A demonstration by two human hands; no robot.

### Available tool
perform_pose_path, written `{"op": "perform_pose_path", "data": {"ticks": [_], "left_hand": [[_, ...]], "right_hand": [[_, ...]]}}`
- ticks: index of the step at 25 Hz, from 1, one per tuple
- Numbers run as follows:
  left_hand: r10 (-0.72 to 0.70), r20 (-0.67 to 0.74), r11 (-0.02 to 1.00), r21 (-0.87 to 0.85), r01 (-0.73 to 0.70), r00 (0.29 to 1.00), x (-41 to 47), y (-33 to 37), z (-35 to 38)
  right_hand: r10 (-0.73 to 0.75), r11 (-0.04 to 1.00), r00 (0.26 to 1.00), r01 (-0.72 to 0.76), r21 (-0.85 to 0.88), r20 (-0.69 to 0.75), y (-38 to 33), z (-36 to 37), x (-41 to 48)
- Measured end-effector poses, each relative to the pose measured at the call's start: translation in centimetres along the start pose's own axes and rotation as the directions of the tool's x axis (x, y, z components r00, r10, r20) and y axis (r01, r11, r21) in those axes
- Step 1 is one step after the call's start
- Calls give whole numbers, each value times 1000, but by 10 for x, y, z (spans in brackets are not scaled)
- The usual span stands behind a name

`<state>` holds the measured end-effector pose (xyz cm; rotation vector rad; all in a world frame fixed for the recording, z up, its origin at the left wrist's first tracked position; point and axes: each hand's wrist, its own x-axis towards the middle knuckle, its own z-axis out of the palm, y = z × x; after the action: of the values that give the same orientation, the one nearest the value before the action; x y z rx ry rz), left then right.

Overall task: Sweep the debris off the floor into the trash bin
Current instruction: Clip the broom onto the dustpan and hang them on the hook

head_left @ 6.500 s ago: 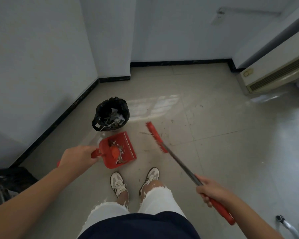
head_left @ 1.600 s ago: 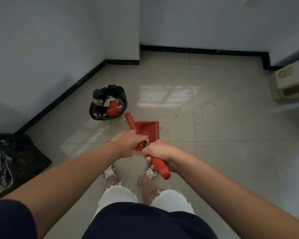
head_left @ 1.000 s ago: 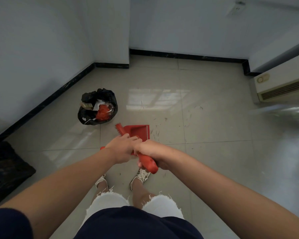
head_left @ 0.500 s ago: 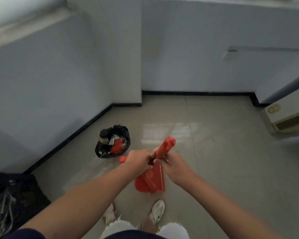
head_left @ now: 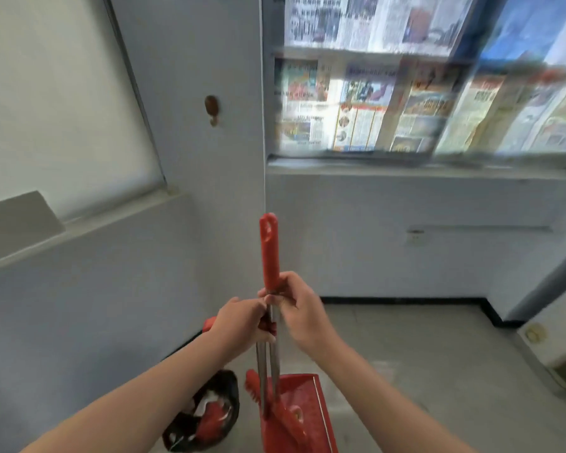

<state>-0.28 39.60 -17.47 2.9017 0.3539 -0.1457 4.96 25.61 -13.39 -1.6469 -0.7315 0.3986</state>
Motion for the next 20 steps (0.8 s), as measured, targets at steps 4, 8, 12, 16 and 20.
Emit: {"op": "perform_pose_path", "data": {"ticks": [4,8,12,16,20], "left_hand": [[-34,-55,997,-75,30,998,37,-32,-31],[40,-58,995,-90,-45,998,84,-64,-62],[108,-41,990,-81,-111,993,138,-98,-90],[84,10,993,-90,-82,996,183,-131,-99],[69,-5,998,-15,-69,998,214,-150,-108]], "right_hand": [[-24,999,999,25,-33,35,-16,14,56],[-55,998,997,54,-35,-55,-28,25,114],[-104,993,980,111,33,-169,-40,40,175],[-54,995,980,69,74,-190,-37,56,233],[-21,993,989,38,111,-149,-28,60,282]]}}
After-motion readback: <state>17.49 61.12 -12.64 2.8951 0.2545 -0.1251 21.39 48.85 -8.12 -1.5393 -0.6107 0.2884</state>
